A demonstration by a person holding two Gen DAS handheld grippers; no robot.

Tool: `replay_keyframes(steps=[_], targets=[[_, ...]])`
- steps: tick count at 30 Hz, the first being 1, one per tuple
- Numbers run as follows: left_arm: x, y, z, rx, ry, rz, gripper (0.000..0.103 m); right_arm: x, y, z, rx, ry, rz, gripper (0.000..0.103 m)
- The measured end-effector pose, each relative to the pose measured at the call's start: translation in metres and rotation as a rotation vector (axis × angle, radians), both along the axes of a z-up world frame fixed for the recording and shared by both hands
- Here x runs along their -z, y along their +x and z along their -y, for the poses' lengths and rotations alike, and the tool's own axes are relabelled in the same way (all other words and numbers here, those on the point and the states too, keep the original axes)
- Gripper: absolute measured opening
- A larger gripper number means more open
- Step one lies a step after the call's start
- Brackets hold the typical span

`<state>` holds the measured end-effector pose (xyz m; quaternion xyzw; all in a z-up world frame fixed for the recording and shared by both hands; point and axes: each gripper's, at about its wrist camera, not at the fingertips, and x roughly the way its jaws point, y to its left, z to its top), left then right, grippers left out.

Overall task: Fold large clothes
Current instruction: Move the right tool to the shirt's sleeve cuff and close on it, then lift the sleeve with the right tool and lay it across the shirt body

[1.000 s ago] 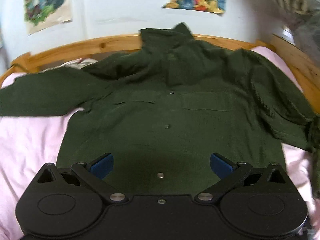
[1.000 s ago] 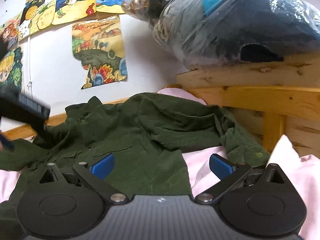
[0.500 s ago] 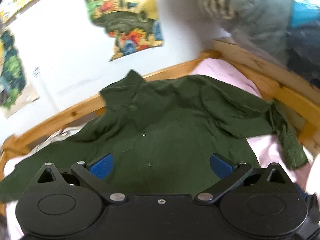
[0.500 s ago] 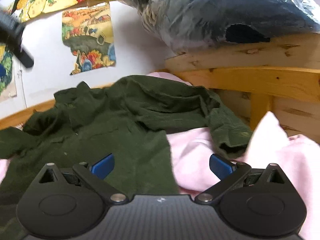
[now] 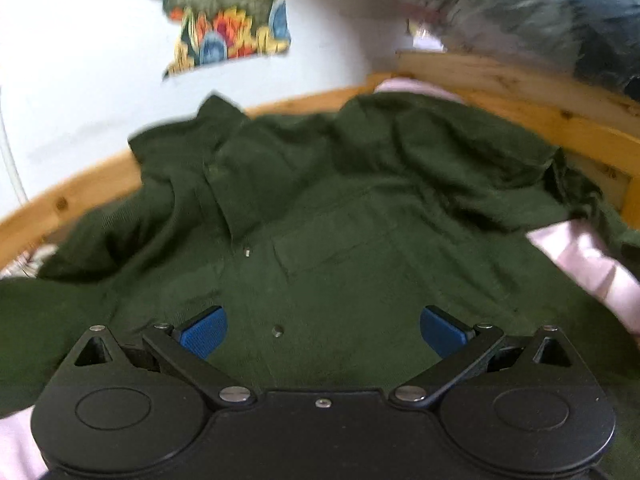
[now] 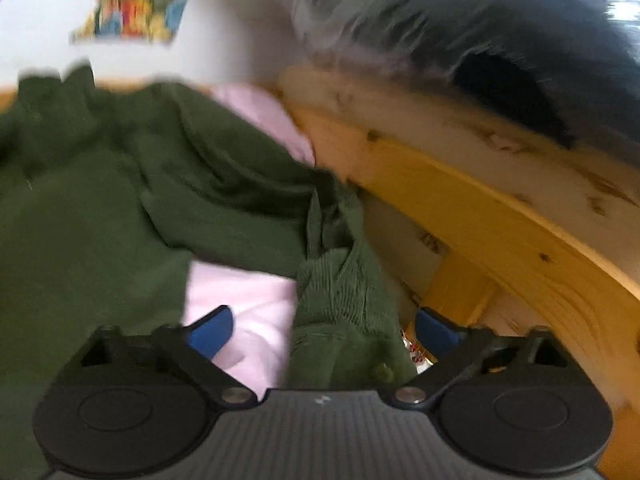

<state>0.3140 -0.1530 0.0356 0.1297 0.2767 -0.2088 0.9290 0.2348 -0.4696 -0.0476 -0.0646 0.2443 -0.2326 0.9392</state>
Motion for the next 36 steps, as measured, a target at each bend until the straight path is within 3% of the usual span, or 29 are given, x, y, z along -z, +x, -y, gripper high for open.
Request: replay_keyframes(steps=[2,4,5,8,12,14,18,21,24,26,32,34,36], targets=[[0.007,0.011,-0.008,0.016,-0.012,-0.001,0.103,0.003,0.012,0.005,0.018,0.013,-0.066,0.069],[0.013,0.019,-0.014,0.041,-0.023,0.023,0.103,0.003,0.013,0.011,0.045,0.046,-0.077,0.039],[0.016,0.023,-0.016,0.048,-0.021,0.038,0.103,-0.001,0.011,0.013,0.058,0.059,-0.072,0.035],[0.019,0.029,-0.019,0.056,-0.033,0.049,0.103,-0.026,0.001,0.011,0.070,0.065,-0.049,0.031],[0.014,0.028,-0.029,0.059,-0.056,0.066,0.103,-0.092,-0.018,-0.001,-0.007,0.127,0.023,0.030],[0.009,0.025,-0.038,0.054,-0.067,0.071,0.103,-0.131,-0.029,-0.019,-0.094,0.151,0.076,0.029],[-0.004,0.014,-0.062,0.048,-0.120,0.050,0.103,-0.197,-0.043,-0.084,-0.383,0.176,0.158,0.029],[-0.014,-0.002,-0.087,0.061,-0.186,0.027,0.103,-0.217,-0.041,-0.140,-0.604,0.198,0.180,0.029],[-0.018,-0.020,-0.110,0.071,-0.250,-0.002,0.103,-0.214,-0.024,-0.204,-0.824,0.249,0.143,0.029],[-0.016,-0.034,-0.124,0.068,-0.277,-0.022,0.103,-0.199,-0.007,-0.241,-0.912,0.235,0.112,0.029],[0.001,-0.067,-0.165,0.004,-0.289,-0.084,0.103,-0.135,0.063,-0.305,-1.045,0.265,0.016,0.036],[0.008,-0.068,-0.174,-0.025,-0.258,-0.105,0.103,-0.111,0.083,-0.307,-1.072,0.335,-0.009,0.058],[0.014,-0.063,-0.183,-0.063,-0.241,-0.121,0.103,-0.098,0.092,-0.291,-1.072,0.392,-0.009,0.072]])
